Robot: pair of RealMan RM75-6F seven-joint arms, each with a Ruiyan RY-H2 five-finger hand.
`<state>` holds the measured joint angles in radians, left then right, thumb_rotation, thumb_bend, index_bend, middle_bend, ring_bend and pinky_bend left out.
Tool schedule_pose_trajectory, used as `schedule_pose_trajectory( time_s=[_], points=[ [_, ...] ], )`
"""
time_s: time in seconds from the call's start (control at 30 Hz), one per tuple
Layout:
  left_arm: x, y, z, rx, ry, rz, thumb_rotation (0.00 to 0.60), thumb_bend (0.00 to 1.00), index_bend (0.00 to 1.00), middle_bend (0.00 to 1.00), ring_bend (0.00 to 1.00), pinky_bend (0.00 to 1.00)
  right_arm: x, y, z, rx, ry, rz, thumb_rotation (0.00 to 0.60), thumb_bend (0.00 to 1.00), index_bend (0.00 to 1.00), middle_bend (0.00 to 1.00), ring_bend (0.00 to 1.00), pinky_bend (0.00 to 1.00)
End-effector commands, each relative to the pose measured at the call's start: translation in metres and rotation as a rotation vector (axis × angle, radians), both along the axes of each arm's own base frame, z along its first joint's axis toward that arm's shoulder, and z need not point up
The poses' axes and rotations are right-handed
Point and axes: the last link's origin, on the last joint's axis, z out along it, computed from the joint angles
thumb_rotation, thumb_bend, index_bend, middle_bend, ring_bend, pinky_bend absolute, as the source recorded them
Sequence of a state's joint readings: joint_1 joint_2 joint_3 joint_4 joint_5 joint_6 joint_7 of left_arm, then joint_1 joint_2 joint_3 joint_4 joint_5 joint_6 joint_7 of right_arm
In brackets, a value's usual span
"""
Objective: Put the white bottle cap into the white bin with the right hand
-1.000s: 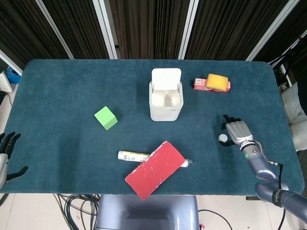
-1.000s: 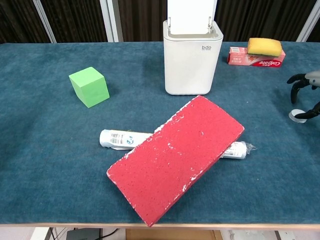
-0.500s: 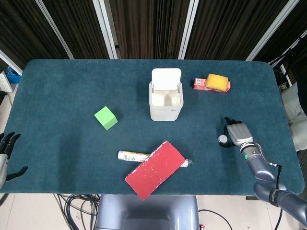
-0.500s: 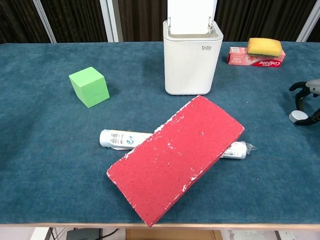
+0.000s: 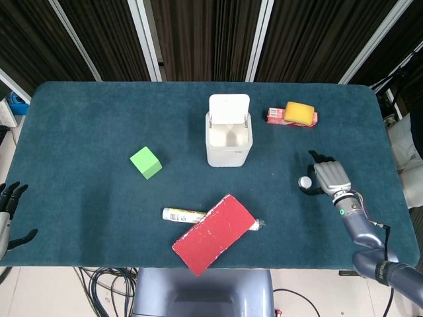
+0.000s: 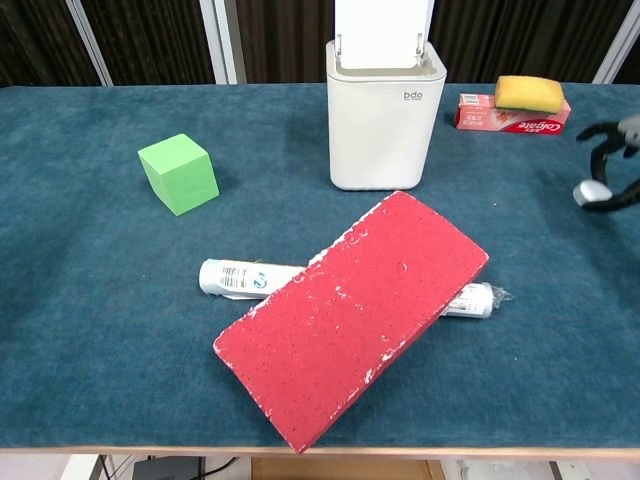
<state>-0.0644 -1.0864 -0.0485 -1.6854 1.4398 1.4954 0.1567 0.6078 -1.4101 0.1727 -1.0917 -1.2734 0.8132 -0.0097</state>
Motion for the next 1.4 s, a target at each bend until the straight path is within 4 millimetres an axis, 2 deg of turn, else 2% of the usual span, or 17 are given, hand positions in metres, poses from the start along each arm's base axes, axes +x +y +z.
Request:
schedule_pose_trajectory(
  time_s=[0.03,0.13,0.2,0.33,0.53,0.77,0.87,1.1,1.2,1.4],
  points=[
    [0.0,0.0,0.0,-0.001,0.0,-0.001,0.6,0.17,0.18,0.15,0.05,0.06,0.032,-0.008,0.045,-0.122,-0.138,0.064,0.6,0.2,0.55,0.12,0.15,0.23],
    [0.0,0.0,0.0,-0.001,-0.002,-0.001,0.6,0.17,0.18,0.15,0.05,0.06,0.059,-0.011,0.072,-0.176,-0.198,0.12,0.6,0.2,0.55,0.12,0.15,0.23],
    [0.0,0.0,0.0,-0.003,-0.004,0.0,0.6,0.17,0.18,0.15,0.05,0.06,0.076,-0.015,0.082,-0.194,-0.227,0.15,0.6,0.2,0.55,0.12,0.15,0.23],
    [0.0,0.0,0.0,-0.003,-0.005,0.001,0.6,0.17,0.18,0.15,0.05,0.06,0.115,-0.025,0.09,-0.181,-0.264,0.2,0.6,0.2,0.54,0.12,0.15,0.23],
    [0.0,0.0,0.0,-0.006,-0.005,0.001,0.6,0.17,0.18,0.15,0.05,0.06,0.173,-0.048,0.07,-0.098,-0.256,0.245,0.6,0.2,0.52,0.11,0.15,0.23],
    [0.0,0.001,-0.001,-0.012,-0.009,0.002,0.6,0.17,0.18,0.15,0.05,0.06,0.227,-0.077,0.038,-0.049,-0.233,0.241,0.6,0.2,0.51,0.11,0.15,0.23],
    [0.001,0.0,0.0,-0.017,-0.017,-0.004,0.6,0.17,0.18,0.14,0.05,0.06,0.239,-0.085,0.023,-0.043,-0.203,0.218,0.6,0.2,0.51,0.11,0.15,0.23],
    [0.001,-0.001,0.001,-0.026,-0.023,-0.009,0.6,0.17,0.18,0.15,0.05,0.05,0.249,-0.091,-0.001,-0.049,-0.146,0.176,0.6,0.2,0.49,0.11,0.14,0.23],
    [0.0,-0.001,0.001,-0.028,-0.027,-0.009,0.6,0.17,0.18,0.14,0.05,0.05,0.252,-0.09,-0.008,-0.053,-0.135,0.161,0.6,0.19,0.45,0.1,0.13,0.23],
    [0.0,0.0,0.001,-0.03,-0.029,-0.009,0.6,0.17,0.18,0.14,0.05,0.05,0.252,-0.09,-0.012,-0.058,-0.117,0.136,0.6,0.11,0.3,0.09,0.12,0.23]
  ],
)
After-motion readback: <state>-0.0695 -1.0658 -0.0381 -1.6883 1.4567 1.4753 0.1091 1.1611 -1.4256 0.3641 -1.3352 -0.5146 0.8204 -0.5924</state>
